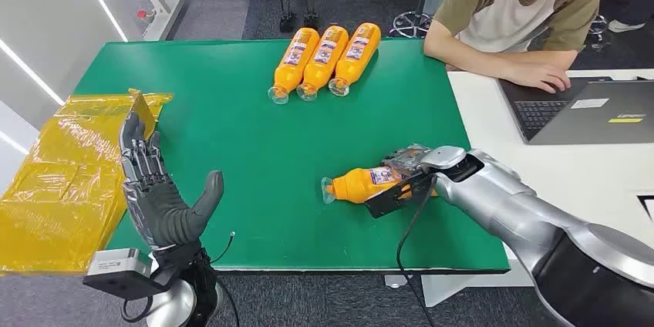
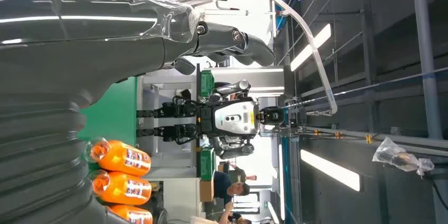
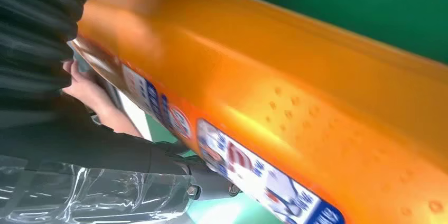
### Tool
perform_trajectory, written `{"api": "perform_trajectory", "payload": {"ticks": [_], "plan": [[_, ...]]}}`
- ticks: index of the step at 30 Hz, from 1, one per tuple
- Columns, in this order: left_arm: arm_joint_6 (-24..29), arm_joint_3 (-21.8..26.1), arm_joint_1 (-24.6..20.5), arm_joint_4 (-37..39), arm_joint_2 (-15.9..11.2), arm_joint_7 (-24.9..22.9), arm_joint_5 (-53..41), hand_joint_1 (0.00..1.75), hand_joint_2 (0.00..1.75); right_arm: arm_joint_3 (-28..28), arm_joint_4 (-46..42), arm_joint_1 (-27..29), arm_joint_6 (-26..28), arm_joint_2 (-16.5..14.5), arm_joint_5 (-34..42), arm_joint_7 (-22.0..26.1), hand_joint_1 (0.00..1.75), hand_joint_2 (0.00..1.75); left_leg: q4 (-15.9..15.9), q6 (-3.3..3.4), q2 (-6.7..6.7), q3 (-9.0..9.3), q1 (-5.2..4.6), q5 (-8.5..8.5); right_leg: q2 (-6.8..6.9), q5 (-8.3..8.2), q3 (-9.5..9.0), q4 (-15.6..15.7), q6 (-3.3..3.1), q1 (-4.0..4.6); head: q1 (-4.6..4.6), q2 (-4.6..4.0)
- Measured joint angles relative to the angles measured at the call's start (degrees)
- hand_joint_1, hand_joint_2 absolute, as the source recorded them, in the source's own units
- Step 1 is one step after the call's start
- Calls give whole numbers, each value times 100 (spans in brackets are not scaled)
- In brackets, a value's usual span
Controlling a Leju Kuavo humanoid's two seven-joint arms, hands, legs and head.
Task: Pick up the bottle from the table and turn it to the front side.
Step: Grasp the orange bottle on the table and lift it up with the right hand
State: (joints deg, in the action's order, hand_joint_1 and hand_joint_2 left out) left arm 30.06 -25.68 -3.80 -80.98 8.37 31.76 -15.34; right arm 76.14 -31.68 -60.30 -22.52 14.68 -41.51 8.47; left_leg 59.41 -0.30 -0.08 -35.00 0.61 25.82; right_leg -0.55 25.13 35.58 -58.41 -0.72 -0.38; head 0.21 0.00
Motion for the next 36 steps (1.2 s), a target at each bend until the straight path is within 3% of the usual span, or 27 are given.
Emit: {"api": "perform_trajectory", "payload": {"ticks": [11, 21, 26, 32, 36], "plan": [[99, 2, 253, -112, -2, 52, -84, 0, 175, -23, 132, 158, 1281, -244, 39, -216, 175, 175, -4, -1, 0, 0, 3, 0, 0, 1, 2, -3, -2, 1, -2, 0], [41, 32, 480, -349, 2, 66, -212, 0, 175, -776, 67, 711, 2164, -373, 414, -251, 175, 175, -3, 0, -6, -3, 1, 1, 5, 3, 2, 1, 0, 2, -1, 0], [34, 35, 558, -372, 0, 85, -237, 0, 175, -1434, -252, 1268, 3092, -382, 596, -350, 175, 175, -3, 1, -7, -4, 1, 1, 6, 3, 1, 1, 0, 2, -1, 0], [63, 35, 573, -372, 7, 120, -238, 0, 175, -2737, -1179, 2164, 4086, -481, 694, -388, 175, 175, -5, 0, -14, -6, 3, 1, 13, 6, 3, 0, -3, 2, -2, 0], [-21, 34, 570, -372, 24, 22, -224, 0, 175, -3424, -1775, 2728, 4770, -576, 929, 6, 175, 175, -6, -1, -26, -8, 3, 2, 24, 14, 3, 0, -1, 3, -1, 0]]}}
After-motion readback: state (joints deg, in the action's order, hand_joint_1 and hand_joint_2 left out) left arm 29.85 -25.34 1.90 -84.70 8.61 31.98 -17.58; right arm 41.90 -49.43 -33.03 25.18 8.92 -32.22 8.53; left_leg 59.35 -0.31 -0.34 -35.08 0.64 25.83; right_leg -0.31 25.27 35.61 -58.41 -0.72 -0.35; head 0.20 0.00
